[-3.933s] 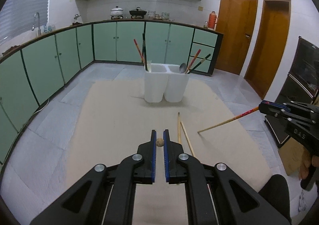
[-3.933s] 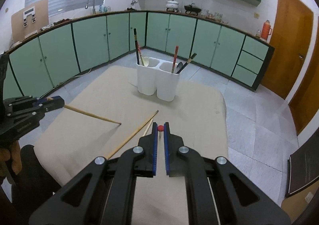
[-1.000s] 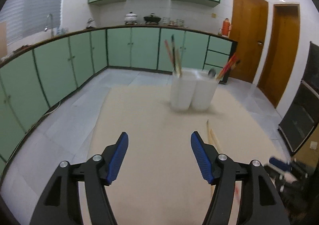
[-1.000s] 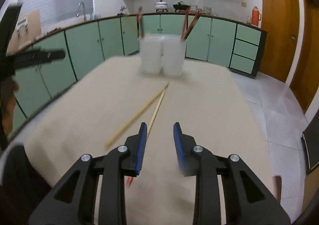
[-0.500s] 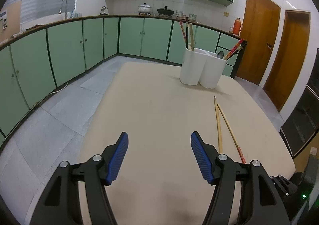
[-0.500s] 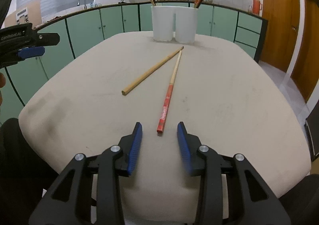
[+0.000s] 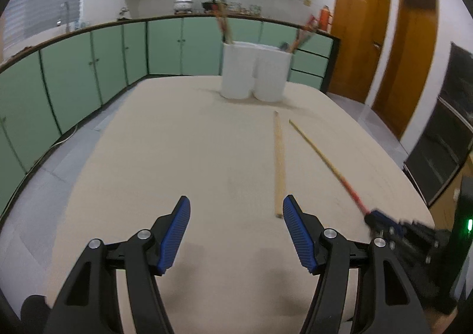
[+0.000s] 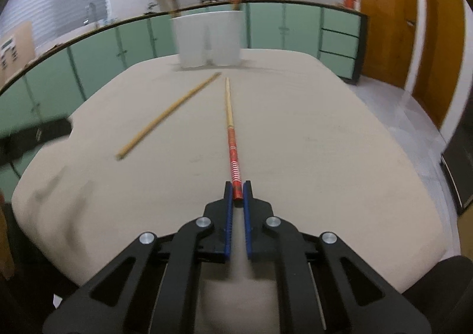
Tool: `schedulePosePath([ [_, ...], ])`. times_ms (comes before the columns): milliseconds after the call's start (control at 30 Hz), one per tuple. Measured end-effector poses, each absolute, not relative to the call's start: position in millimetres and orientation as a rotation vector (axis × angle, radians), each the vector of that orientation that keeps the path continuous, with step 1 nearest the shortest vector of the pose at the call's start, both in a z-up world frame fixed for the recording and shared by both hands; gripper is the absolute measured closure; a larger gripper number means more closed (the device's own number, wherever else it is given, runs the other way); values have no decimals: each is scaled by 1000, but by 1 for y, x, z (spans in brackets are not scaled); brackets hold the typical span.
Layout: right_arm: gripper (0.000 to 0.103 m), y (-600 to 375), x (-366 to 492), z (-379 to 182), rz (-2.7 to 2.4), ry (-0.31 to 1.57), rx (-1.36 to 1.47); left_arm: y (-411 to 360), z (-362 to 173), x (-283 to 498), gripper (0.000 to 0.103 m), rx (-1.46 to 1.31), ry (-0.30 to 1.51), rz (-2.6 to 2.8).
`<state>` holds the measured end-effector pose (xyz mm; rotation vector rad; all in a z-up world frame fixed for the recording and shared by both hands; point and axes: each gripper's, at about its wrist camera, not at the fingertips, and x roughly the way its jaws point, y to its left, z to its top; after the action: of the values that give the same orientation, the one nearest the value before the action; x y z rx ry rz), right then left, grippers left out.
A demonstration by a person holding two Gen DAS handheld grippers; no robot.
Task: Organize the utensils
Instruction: 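Move both tools back down to the last two chopsticks, then grasp a wooden chopstick with the left tool while the right grasps a red-banded one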
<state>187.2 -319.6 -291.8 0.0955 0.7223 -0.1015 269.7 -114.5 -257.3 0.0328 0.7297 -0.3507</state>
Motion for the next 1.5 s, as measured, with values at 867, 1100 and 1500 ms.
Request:
schedulePosePath([
  [867, 97, -343, 185, -298, -137, 717, 129, -147, -300, 291, 96, -6, 756, -222],
  [1100, 94, -339, 185, -297, -127, 715, 123, -146, -300, 279, 94, 15, 752, -226],
  [1500, 98, -341, 187, -289, -118, 739, 142, -147, -299, 281, 96, 46, 760, -274],
])
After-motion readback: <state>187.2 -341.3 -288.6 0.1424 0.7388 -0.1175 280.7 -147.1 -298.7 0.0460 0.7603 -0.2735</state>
